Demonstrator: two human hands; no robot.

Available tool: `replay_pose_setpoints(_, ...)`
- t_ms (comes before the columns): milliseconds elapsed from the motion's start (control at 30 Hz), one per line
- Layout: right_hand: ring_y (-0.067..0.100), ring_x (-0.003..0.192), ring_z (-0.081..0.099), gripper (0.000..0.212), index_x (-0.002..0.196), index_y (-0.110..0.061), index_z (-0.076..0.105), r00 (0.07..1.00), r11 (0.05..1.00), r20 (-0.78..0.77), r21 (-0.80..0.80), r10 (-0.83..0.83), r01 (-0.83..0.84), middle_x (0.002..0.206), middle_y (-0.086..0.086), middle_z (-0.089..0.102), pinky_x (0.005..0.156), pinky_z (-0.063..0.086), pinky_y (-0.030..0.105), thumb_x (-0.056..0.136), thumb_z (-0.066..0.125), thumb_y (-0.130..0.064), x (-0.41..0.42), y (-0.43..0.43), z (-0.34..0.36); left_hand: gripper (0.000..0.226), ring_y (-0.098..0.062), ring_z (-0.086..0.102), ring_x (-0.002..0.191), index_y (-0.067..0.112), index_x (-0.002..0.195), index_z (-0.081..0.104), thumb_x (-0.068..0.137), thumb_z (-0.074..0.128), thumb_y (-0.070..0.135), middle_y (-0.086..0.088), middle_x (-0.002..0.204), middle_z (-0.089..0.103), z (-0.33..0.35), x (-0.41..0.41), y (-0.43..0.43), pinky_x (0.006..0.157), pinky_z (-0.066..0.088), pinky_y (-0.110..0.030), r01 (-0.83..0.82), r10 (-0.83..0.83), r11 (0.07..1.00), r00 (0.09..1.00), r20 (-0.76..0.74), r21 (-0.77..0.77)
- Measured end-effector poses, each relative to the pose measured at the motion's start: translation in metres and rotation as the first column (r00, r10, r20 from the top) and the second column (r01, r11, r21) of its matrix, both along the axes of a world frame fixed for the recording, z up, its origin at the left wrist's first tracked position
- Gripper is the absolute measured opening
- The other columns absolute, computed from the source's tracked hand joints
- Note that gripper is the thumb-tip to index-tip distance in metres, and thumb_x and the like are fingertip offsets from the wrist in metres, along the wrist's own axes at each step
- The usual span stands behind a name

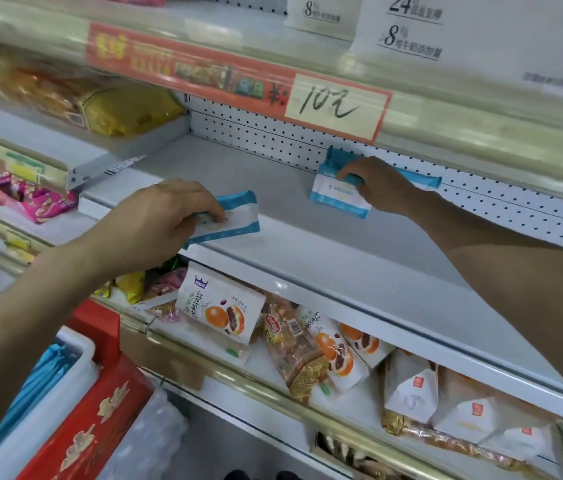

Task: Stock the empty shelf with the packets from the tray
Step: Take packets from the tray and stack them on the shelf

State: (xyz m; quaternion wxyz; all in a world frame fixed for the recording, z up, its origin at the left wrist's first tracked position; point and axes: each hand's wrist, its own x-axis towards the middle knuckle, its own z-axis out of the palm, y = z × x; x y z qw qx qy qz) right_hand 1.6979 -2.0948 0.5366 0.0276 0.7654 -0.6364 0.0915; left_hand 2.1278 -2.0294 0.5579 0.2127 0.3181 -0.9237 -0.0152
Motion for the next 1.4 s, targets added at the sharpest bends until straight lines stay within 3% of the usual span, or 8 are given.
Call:
replay_pose_setpoints(167, 0.030, 0.114, 0.057, 0.043, 0.127, -0.033, 0.061, 1.000, 0.998, -0.008, -0.054, -0.028, 0.028, 0.137, 0.005, 0.059, 0.092, 0.052, 0.046, 0.095, 0.050, -0.005, -0.007, -0.003, -0.015, 0.039, -0.023, 0.060, 0.104, 0.024, 0.112, 0.070, 0.086, 0.045, 0.009, 0.003, 0.114, 0.065, 0.000, -0.005, -0.002, 0.088, 0.050, -0.038, 0.006, -0.006, 1.000, 1.000, 0.001, 0.012)
replay_pose_setpoints(367, 0.038, 0.112, 0.058, 0.042, 0.126, -0.012, 0.068, 0.995, 0.969, -0.101, -0.247, 0.002, -0.027, 0.130, 0.012, 0.062, 0.096, 0.050, 0.054, 0.089, 0.059, 0.007, -0.004, 0.013, -0.024, 0.040, -0.022, 0.060, 0.102, 0.021, 0.110, 0.072, 0.087, 0.056, -0.008, 0.001, 0.113, 0.067, -0.003, -0.027, -0.009, 0.088, 0.043, -0.028, 0.033, -0.033, 0.999, 0.999, 0.007, 0.013)
replay_pose_setpoints(467, 0.038, 0.118, 0.054, 0.050, 0.133, -0.014, 0.065, 0.995, 0.959, -0.095, -0.283, -0.033, 0.004, 0.139, 0.012, 0.058, 0.100, 0.045, 0.050, 0.088, 0.057, 0.008, -0.018, 0.025, -0.029, 0.039, -0.020, 0.060, 0.099, 0.020, 0.110, 0.072, 0.087, 0.059, -0.009, 0.000, 0.112, 0.067, -0.004, -0.041, -0.014, 0.086, 0.041, -0.025, 0.055, -0.056, 0.998, 0.998, 0.019, 0.029)
replay_pose_setpoints(600, 0.044, 0.112, 0.059, 0.050, 0.132, -0.011, 0.065, 0.993, 0.943, -0.088, -0.329, -0.074, 0.041, 0.133, 0.018, 0.061, 0.094, 0.048, 0.049, 0.088, 0.054, 0.008, -0.036, 0.048, -0.026, 0.035, -0.020, 0.062, 0.100, 0.021, 0.108, 0.075, 0.090, 0.060, -0.005, 0.002, 0.115, 0.068, 0.001, -0.071, -0.041, 0.087, 0.049, -0.032, 0.086, -0.092, 0.986, 0.995, 0.038, 0.140)
replay_pose_setpoints(767, 0.035, 0.120, 0.053, 0.058, 0.133, -0.019, 0.062, 0.987, 0.950, -0.149, -0.312, -0.059, 0.009, 0.144, 0.007, 0.050, 0.094, 0.041, 0.045, 0.084, 0.053, 0.010, -0.046, 0.090, -0.027, 0.027, -0.023, 0.063, 0.105, 0.028, 0.106, 0.075, 0.097, 0.059, 0.008, 0.003, 0.122, 0.066, -0.002, -0.147, -0.090, 0.093, 0.054, -0.038, 0.028, -0.049, 0.975, 0.995, 0.090, 0.220)
replay_pose_setpoints(933, 0.031, 0.119, 0.054, 0.055, 0.132, -0.023, 0.062, 0.979, 0.960, -0.193, -0.281, -0.063, 0.007, 0.146, 0.004, 0.049, 0.095, 0.040, 0.044, 0.086, 0.055, 0.006, -0.049, 0.137, -0.024, 0.031, -0.019, 0.060, 0.103, 0.022, 0.097, 0.075, 0.092, 0.057, -0.002, 0.005, 0.112, 0.062, -0.016, -0.209, -0.112, 0.089, 0.051, -0.034, 0.169, -0.190, 0.948, 0.980, 0.056, 0.270)
replay_pose_setpoints(1133, 0.033, 0.114, 0.056, 0.055, 0.132, -0.021, 0.064, 0.973, 0.947, -0.205, -0.319, -0.109, 0.038, 0.141, 0.005, 0.054, 0.091, 0.040, 0.046, 0.084, 0.060, 0.004, -0.063, 0.184, -0.013, 0.036, -0.014, 0.056, 0.094, 0.026, 0.090, 0.072, 0.087, 0.056, -0.006, 0.012, 0.095, 0.058, -0.025, -0.243, -0.137, 0.083, 0.044, -0.032, 0.223, -0.240, 0.938, 0.970, 0.034, 0.265)
replay_pose_setpoints(1400, 0.033, 0.113, 0.054, 0.054, 0.139, -0.019, 0.059, 0.970, 0.940, -0.185, -0.329, -0.156, 0.089, 0.142, 0.005, 0.054, 0.088, 0.036, 0.041, 0.088, 0.060, 0.001, -0.074, 0.209, -0.009, 0.037, -0.016, 0.058, 0.098, 0.022, 0.093, 0.075, 0.086, 0.056, -0.009, 0.007, 0.102, 0.064, -0.040, -0.261, -0.153, 0.081, 0.045, -0.032, 0.247, -0.255, 0.950, 0.967, 0.019, 0.191)
